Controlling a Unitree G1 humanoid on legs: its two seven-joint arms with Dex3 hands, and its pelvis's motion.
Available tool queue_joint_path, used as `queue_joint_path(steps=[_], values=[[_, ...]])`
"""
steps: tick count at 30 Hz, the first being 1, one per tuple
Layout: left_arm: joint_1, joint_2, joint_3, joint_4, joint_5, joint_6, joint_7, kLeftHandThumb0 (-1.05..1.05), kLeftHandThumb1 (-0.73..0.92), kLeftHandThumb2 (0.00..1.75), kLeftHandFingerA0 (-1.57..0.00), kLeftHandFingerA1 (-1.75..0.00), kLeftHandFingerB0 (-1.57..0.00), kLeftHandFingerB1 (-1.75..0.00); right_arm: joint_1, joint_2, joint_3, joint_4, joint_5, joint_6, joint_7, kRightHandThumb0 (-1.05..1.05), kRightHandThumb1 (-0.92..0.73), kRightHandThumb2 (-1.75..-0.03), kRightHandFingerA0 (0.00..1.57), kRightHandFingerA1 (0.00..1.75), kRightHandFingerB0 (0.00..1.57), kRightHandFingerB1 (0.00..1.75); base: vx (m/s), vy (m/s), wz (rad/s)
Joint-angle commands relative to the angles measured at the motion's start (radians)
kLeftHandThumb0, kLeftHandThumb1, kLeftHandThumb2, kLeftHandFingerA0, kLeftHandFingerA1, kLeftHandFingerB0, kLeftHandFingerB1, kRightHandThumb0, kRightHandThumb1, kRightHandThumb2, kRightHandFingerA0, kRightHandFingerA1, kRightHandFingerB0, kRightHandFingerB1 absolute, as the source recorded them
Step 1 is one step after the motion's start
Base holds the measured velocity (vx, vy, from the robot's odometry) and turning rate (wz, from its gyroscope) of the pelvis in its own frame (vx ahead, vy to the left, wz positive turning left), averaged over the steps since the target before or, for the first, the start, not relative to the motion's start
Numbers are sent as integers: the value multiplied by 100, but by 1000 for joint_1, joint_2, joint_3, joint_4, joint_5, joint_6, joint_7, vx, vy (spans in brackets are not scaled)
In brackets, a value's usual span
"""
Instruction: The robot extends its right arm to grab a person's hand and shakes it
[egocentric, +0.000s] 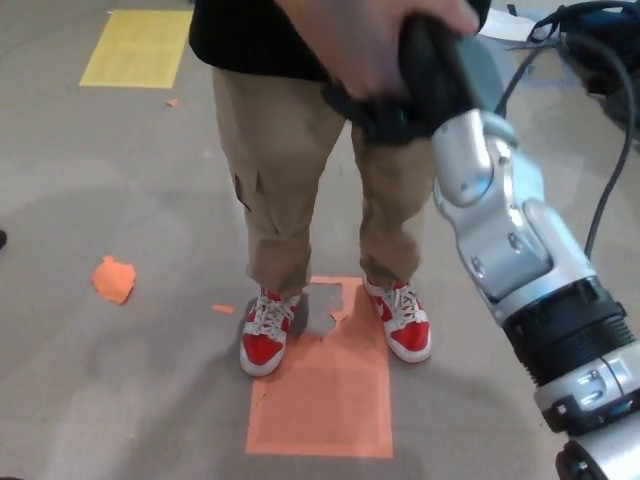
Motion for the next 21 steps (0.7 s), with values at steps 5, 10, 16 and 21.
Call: queue_joint_path(steps=[5,10,16,21], values=[[-21,27,18,0,-24,-3,-11,-51,86,65,-42,-40,-29,-33,-97,20,-8,367,59,-101,-65,-37,-88,-65,116,86,87,83,0,0,0],[-21,33,10,3,-10,-7,-5,-51,88,65,-40,-40,-28,-33,-103,-5,30,241,31,-192,-114,-34,-87,-65,117,84,91,91,0,0,0],[-13,24,31,5,-32,-11,-3,-49,85,65,-40,-40,-31,-34,-57,-2,1,-206,23,-147,-124,-37,-87,-65,104,90,93,80,0,0,0],[-29,32,11,18,-6,-7,3,-51,85,66,-40,-39,-30,-33,-68,-11,-37,-655,-43,-56,-65,-35,-87,-66,114,69,100,72,0,0,0]])
